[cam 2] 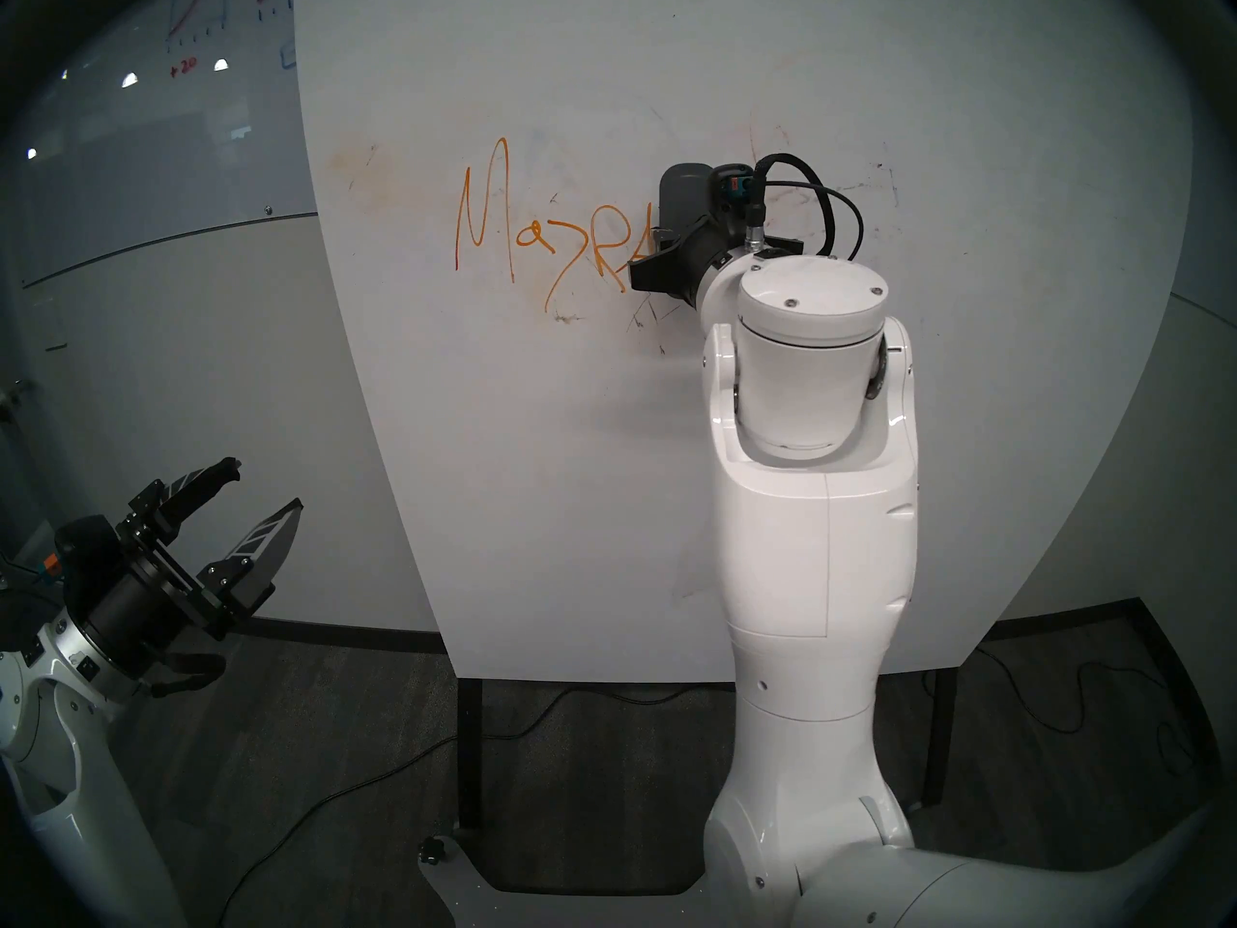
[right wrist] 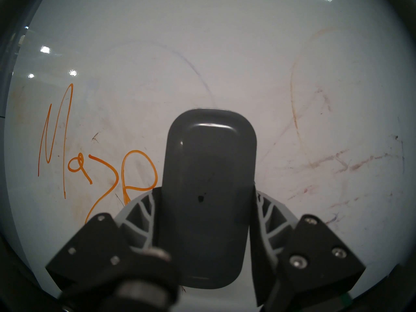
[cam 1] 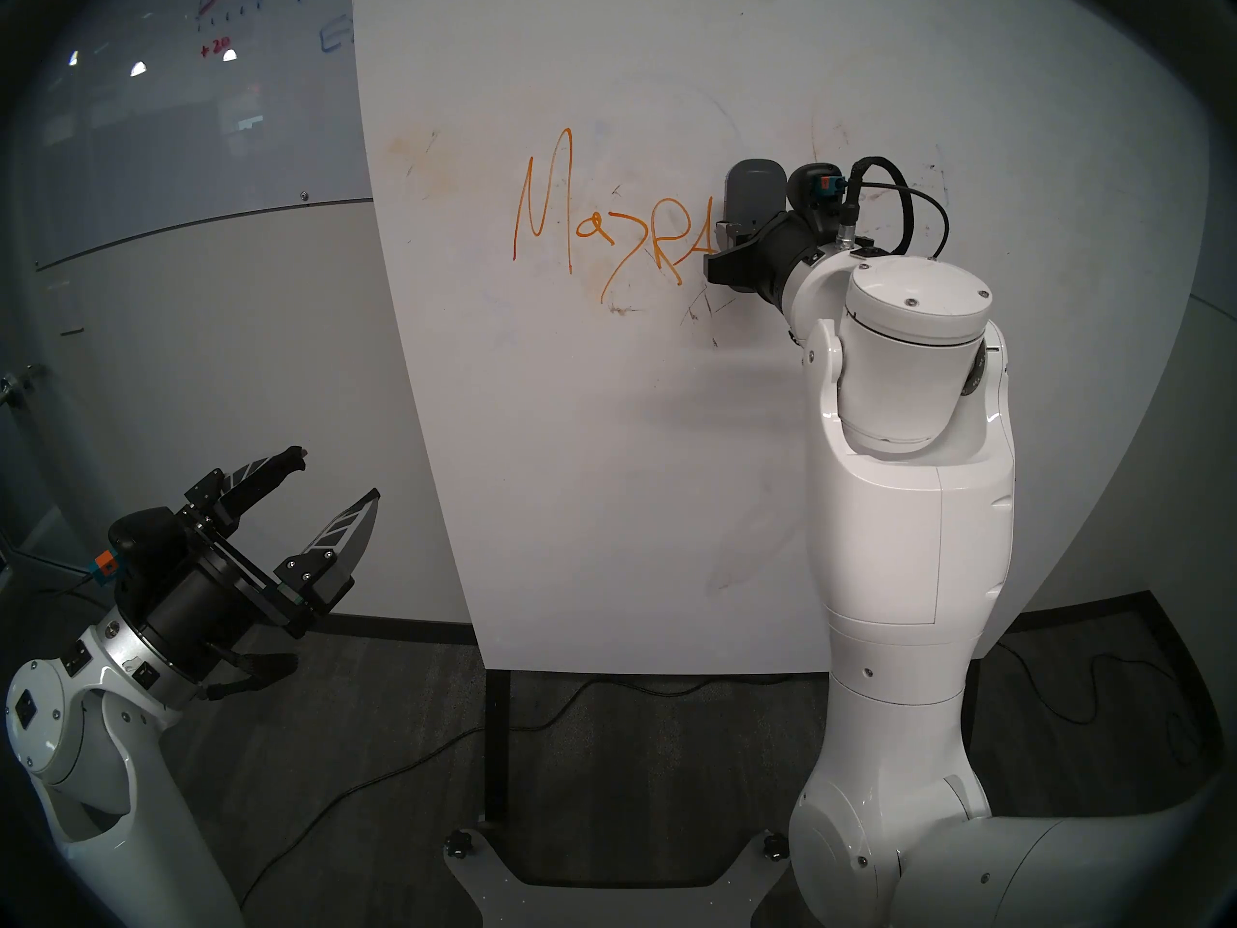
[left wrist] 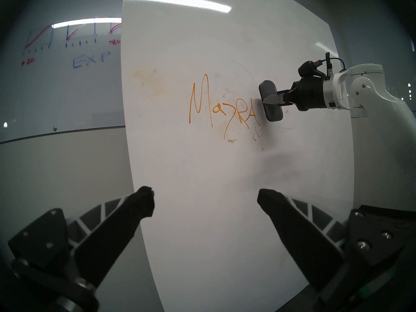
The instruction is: Erase all marks on the whiteboard with the eraser
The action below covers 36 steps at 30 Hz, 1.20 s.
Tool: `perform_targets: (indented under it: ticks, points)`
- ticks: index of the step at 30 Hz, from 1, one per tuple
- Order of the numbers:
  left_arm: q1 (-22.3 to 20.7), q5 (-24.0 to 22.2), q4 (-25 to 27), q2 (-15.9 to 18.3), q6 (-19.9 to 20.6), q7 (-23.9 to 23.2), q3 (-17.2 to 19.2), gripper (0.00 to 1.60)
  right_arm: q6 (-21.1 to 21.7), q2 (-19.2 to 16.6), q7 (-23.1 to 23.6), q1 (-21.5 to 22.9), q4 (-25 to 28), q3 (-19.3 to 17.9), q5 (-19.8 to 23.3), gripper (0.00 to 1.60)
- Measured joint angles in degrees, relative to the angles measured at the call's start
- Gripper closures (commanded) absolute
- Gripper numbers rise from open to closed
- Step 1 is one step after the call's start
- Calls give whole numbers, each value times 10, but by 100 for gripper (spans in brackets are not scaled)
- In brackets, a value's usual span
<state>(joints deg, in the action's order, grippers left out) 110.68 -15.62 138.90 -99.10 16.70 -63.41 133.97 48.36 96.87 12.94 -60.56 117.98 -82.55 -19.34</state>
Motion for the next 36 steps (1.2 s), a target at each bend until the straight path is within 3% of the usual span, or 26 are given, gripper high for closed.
perform_targets:
  ticks: [16, 36]
  points:
    - [-2, 0, 0, 0, -4, -5, 0, 0, -5, -10, -12, -4, -9, 17, -13, 160]
    - [-3, 0, 0, 0, -7, -7, 1, 0, -17, 17, -64, 3, -51, 55, -49, 160]
